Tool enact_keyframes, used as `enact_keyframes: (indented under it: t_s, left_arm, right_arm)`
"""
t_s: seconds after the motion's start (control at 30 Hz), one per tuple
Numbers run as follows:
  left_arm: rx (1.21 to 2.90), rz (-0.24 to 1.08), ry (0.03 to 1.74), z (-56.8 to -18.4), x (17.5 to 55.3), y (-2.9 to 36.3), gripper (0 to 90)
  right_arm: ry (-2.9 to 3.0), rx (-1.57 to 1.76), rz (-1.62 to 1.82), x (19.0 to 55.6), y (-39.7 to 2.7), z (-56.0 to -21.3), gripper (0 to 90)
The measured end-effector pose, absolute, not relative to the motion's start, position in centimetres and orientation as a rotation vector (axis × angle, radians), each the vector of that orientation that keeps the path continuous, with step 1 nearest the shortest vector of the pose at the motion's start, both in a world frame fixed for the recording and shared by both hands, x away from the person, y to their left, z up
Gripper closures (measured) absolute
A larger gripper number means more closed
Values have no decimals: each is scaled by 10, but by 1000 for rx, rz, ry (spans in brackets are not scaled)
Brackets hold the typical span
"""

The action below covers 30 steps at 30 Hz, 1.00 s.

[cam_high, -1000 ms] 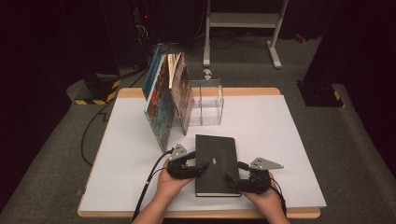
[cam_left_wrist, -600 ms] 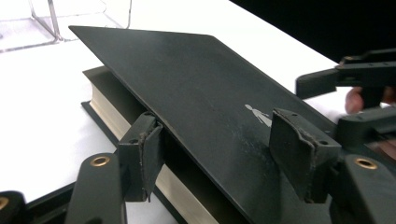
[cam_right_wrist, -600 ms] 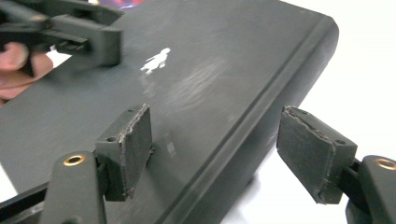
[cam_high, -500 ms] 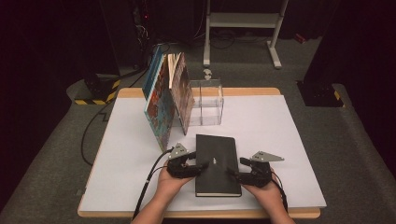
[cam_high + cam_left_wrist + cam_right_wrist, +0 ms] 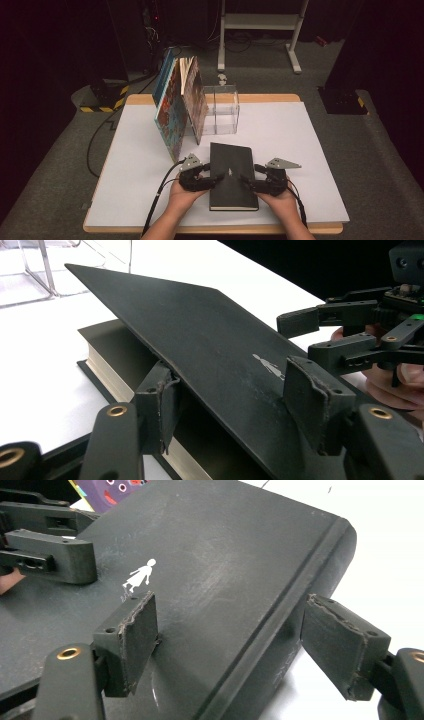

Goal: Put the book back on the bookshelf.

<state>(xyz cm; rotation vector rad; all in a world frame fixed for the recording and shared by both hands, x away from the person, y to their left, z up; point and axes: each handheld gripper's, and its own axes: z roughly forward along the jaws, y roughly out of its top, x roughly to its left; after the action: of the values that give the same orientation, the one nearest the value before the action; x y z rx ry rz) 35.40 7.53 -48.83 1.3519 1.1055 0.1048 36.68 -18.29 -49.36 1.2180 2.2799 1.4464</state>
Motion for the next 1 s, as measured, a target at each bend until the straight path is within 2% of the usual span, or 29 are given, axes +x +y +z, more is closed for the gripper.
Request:
enact_keyframes:
  t_s: [0.13,0.53,1.0]
  left_arm:
    - [1356,124,1041,-488,352,76,435]
    - [1394,199,939,-490,347,77,441]
    - [1410,276,851,-485,338,76,457]
  right_arm:
    - [2280,1236,1468,367,-184,-494,216]
    - [2290,1249,1471,365,-184,-496,197]
    - [2301,1308,1506,370,-186,-498,126]
